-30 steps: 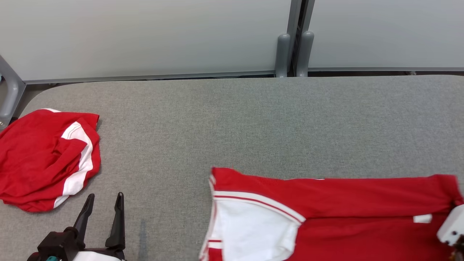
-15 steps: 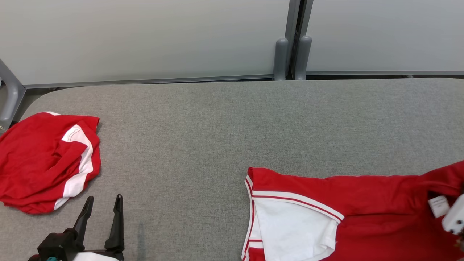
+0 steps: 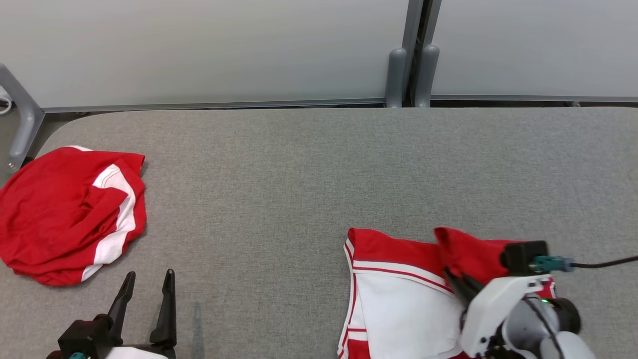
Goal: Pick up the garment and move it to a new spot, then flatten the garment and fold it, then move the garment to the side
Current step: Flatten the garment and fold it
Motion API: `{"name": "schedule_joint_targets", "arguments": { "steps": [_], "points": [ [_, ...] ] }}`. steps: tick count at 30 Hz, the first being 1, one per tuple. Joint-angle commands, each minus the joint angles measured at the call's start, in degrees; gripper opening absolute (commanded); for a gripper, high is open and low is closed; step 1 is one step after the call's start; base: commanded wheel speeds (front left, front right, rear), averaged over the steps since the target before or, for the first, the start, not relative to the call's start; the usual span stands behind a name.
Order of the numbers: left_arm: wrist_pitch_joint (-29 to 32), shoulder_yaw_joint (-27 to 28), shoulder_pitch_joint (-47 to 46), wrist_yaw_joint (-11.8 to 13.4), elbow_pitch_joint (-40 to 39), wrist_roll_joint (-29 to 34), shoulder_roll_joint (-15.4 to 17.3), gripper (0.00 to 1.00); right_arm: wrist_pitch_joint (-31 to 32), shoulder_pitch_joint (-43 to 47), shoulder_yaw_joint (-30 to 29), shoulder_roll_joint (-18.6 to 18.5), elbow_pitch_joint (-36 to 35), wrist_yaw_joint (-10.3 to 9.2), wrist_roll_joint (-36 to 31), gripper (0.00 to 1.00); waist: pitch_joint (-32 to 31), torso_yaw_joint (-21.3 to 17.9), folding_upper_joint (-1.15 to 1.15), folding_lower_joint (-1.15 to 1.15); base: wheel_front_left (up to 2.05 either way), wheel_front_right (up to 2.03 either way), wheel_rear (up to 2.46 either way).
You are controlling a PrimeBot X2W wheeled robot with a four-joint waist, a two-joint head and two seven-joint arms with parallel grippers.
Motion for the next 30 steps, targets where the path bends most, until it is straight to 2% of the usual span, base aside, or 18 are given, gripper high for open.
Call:
{"name": "schedule_joint_targets", "arguments": {
  "steps": [1, 9, 21, 22, 23, 27, 30],
  "points": [
    [-0.25, 0.05, -1.12, -0.11, 0.19, -0.39, 0.1, 1.0, -0.66, -1.24, 1.91, -0.31, 0.24, 0.01, 0.62, 0.0, 0.13, 0.39, 0.0, 0.0, 0.0, 0.0, 0.0],
    [-0.25, -0.11, -1.42, -0.16, 0.52, -0.19, -0.24, 1.0, -1.55, -5.36, 11.13, -0.36, 4.62, 0.02, 3.45, 0.0, -0.08, 2.08, 0.0, 0.0, 0.0, 0.0, 0.0],
    [-0.25, -0.57, -1.48, -0.69, 1.36, 0.41, -1.21, 1.0, -5.81, -11.51, 16.55, -0.3, 14.5, 0.02, 8.48, 0.0, -0.37, 3.33, 0.0, 0.0, 0.0, 0.0, 0.0],
    [-0.25, -0.61, -1.58, -0.76, 1.41, 0.43, -1.29, 1.0, -6.13, -12.02, 17.02, -0.31, 15.22, 0.02, 9.01, 0.16, -0.33, 3.46, 0.0, 0.0, 0.0, 0.0, 0.0],
    [-0.25, -0.63, -1.64, -0.78, 1.46, 0.48, -1.35, 1.0, -6.27, -12.45, 17.46, -0.28, 16.01, 0.02, 9.66, 1.0, -0.3, 3.59, 0.0, 0.0, 0.0, 0.0, 0.0],
    [-0.25, -0.48, -1.47, -0.89, 1.62, 0.44, -1.6, 1.0, -7.99, -13.72, 18.99, -0.32, 16.93, 0.02, 13.52, 1.0, -0.39, 3.92, 0.0, 0.0, 0.0, 0.0, 0.0],
    [-0.25, -0.28, -1.01, -0.84, 1.57, 0.47, -1.67, 1.0, -9.92, -14.23, 19.67, -0.29, 14.59, 0.02, 17.06, 1.0, -0.59, 3.91, 0.0, 0.0, 0.0, 0.0, 0.0]
  ]
}}
